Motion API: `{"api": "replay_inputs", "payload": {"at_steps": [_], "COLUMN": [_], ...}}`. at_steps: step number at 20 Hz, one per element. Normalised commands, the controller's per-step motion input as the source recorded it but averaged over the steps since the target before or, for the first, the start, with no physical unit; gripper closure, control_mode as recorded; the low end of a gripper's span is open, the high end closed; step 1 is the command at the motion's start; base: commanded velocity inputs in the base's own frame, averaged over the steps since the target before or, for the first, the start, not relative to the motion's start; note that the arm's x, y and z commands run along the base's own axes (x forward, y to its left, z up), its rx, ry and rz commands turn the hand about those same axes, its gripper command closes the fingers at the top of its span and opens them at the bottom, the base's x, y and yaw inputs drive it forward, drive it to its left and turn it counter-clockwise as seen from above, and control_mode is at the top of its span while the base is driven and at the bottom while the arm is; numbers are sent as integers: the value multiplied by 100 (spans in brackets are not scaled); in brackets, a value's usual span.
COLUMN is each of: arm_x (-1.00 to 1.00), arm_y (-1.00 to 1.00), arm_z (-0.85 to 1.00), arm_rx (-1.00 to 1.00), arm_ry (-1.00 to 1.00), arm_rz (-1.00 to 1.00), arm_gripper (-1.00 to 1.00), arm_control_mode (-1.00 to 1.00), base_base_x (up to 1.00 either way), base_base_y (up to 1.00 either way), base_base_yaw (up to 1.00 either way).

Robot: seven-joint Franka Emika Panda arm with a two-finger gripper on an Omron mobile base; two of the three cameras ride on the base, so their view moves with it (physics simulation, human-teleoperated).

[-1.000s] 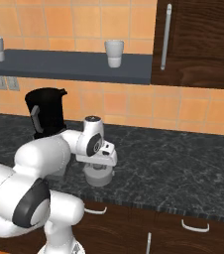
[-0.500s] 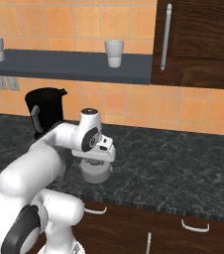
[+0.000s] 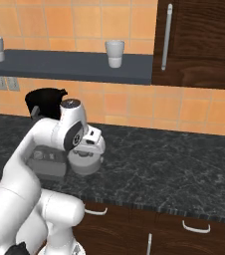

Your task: Close the lid blender by securely placing the lid on top.

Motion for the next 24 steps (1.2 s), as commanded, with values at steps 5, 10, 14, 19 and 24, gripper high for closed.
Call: {"api": "replay_inputs", "payload": {"at_steps": [5, 10, 14, 19, 24], "arm_x": [-41, -10, -23, -23, -9], "arm_y": [17, 35, 21, 20, 36], "arm_z": [86, 100, 100, 100, 100], "arm_rx": [-1, -2, -4, -4, -3], "arm_ry": [-33, -25, -17, -7, -2], "arm_rz": [0, 0, 0, 0, 0], "arm_gripper": [100, 100, 100, 100, 100], "arm_control_mode": [-100, -100, -100, -100, -100], "base_base_x": [0, 0, 0, 0, 0], "base_base_y": [0, 0, 0, 0, 0], "base_base_yaw": [0, 0, 0, 0, 0]}}
